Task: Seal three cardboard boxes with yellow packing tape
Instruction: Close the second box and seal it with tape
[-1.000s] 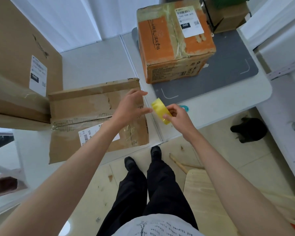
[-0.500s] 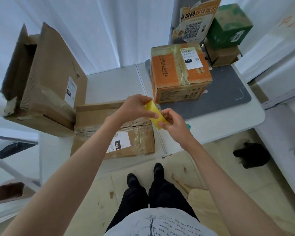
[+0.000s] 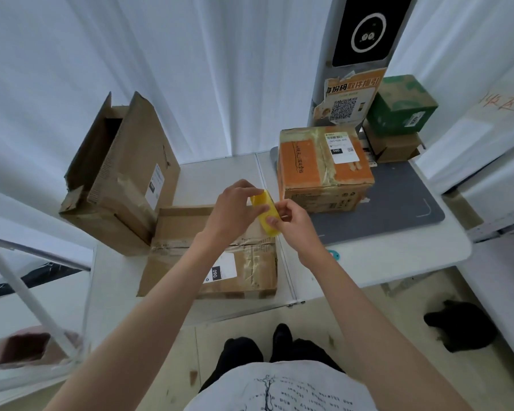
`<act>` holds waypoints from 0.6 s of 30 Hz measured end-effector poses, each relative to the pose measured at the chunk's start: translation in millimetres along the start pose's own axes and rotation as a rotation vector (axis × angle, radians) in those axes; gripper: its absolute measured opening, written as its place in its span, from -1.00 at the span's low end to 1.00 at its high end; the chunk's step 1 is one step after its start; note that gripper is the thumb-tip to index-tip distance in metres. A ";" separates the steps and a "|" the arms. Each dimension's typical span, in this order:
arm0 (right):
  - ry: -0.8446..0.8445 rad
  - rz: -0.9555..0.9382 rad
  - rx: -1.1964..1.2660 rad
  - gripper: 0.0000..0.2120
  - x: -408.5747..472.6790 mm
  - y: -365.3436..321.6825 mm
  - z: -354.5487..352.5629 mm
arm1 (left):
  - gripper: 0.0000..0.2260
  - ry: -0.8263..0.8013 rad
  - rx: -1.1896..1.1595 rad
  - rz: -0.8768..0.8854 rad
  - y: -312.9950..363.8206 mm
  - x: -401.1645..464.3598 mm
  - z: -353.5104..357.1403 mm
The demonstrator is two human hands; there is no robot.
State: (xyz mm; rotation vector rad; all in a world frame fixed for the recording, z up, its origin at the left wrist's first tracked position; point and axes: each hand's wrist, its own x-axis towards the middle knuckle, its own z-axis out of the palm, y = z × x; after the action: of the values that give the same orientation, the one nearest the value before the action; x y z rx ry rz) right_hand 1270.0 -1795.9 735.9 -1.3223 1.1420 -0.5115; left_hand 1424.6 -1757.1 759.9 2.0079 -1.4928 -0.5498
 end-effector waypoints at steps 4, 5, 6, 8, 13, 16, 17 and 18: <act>0.031 0.016 0.089 -0.84 3.4 -9.1 1.5 | -0.73 0.033 0.068 0.075 4.7 -2.2 -1.2; 0.035 0.034 0.125 -0.82 3.7 -11.6 1.0 | -0.75 0.035 0.072 0.101 5.7 -2.7 -1.3; 0.036 0.058 0.173 -0.79 4.2 -14.0 0.2 | -0.76 0.038 0.069 0.132 5.9 -3.1 -1.2; 0.031 0.124 0.264 -0.74 8.2 -16.2 -3.5 | -0.78 0.037 0.054 0.196 5.6 -4.1 -1.1; -0.059 0.210 0.460 -0.81 12.1 -20.5 -14.8 | -0.48 -0.135 0.079 0.277 0.3 -7.1 -5.7; -0.098 0.244 0.546 -0.82 13.5 -23.4 -18.4 | -0.38 -0.131 0.166 0.344 -4.3 -9.3 -5.5; -0.108 0.257 0.583 -0.83 14.3 -24.0 -18.9 | -0.40 -0.110 0.179 0.365 -5.7 -10.3 -5.0; -0.115 0.267 0.617 -0.83 15.5 -23.7 -19.4 | -0.44 -0.086 0.184 0.384 -6.6 -11.5 -4.5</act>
State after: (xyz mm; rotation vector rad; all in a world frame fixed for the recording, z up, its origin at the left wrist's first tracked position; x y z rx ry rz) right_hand 1266.7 -1824.2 755.2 -0.6468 0.9405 -0.5269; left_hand 1428.8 -1743.8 758.8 1.7771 -1.9829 -0.3516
